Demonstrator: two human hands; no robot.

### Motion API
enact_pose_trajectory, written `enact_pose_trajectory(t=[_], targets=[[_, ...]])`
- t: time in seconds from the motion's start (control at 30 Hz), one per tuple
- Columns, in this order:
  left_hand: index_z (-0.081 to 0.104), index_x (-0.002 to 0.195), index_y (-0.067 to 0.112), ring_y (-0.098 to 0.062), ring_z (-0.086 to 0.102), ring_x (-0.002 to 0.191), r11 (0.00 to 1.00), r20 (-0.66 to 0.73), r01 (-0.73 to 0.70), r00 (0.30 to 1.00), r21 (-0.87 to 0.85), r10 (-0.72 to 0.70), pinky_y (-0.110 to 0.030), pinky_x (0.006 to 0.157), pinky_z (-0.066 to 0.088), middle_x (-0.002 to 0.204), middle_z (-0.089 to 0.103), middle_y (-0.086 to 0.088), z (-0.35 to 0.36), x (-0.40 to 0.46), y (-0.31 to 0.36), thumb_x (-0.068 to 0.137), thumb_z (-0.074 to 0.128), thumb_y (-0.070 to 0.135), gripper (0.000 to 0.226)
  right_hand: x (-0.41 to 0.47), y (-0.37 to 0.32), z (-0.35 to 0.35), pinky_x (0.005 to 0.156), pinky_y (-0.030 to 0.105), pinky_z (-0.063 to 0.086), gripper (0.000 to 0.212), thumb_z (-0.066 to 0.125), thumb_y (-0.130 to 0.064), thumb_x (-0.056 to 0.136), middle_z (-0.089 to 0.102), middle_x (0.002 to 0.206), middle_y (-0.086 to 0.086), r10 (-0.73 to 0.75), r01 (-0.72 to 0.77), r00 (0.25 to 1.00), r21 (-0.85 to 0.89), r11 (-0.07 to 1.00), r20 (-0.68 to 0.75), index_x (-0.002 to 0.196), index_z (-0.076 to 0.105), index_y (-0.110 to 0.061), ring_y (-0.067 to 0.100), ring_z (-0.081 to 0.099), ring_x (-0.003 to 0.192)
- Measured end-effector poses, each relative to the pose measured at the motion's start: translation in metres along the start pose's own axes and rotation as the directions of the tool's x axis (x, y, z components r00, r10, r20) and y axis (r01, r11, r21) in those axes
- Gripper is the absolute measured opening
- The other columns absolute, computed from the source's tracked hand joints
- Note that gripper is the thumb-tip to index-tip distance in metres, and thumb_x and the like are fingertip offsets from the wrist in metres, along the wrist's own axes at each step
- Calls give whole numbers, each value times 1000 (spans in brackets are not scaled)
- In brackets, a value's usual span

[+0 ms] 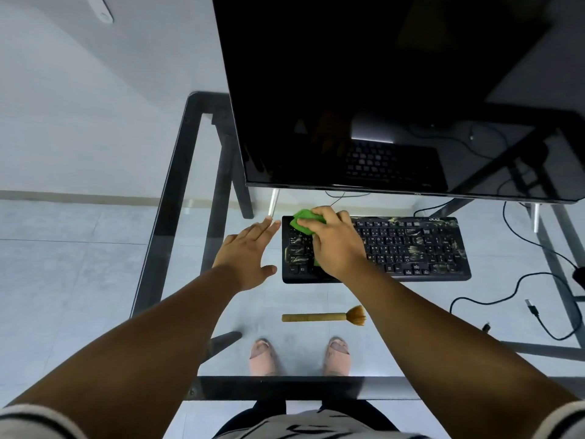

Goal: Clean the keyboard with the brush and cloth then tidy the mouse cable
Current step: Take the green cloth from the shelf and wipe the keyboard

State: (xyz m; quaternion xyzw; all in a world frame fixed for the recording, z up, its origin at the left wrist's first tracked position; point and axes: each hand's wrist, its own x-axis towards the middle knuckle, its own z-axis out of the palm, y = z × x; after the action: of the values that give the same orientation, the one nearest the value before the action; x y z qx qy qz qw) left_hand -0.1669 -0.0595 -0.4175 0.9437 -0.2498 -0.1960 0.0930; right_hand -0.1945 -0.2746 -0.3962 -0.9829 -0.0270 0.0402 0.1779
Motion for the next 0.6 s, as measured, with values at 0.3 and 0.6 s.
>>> enact_pose_trajectory(t=[0.3, 0.6], targets=[[-15, 152, 36, -16, 15, 148, 988, 28, -27, 999, 155, 23, -43, 114, 25, 163, -8, 11, -8, 8, 0, 87, 58, 56, 99, -20, 11, 0, 80, 41, 54, 50, 52, -10, 89, 44, 137, -9, -136, 140, 987, -33, 990, 90, 128, 60, -40, 25, 40, 107], [-14, 152, 33, -18, 23, 145, 975, 43, -50, 998, 217, 42, -42, 112, 29, 163, -9, 12, -14, 15, 5, 83, 65, 55, 107, -26, -3, 8, 73, 41, 54, 52, 52, -8, 89, 44, 134, -11, -216, 218, 967, 5, 976, 137, 127, 60, -43, 23, 38, 100]])
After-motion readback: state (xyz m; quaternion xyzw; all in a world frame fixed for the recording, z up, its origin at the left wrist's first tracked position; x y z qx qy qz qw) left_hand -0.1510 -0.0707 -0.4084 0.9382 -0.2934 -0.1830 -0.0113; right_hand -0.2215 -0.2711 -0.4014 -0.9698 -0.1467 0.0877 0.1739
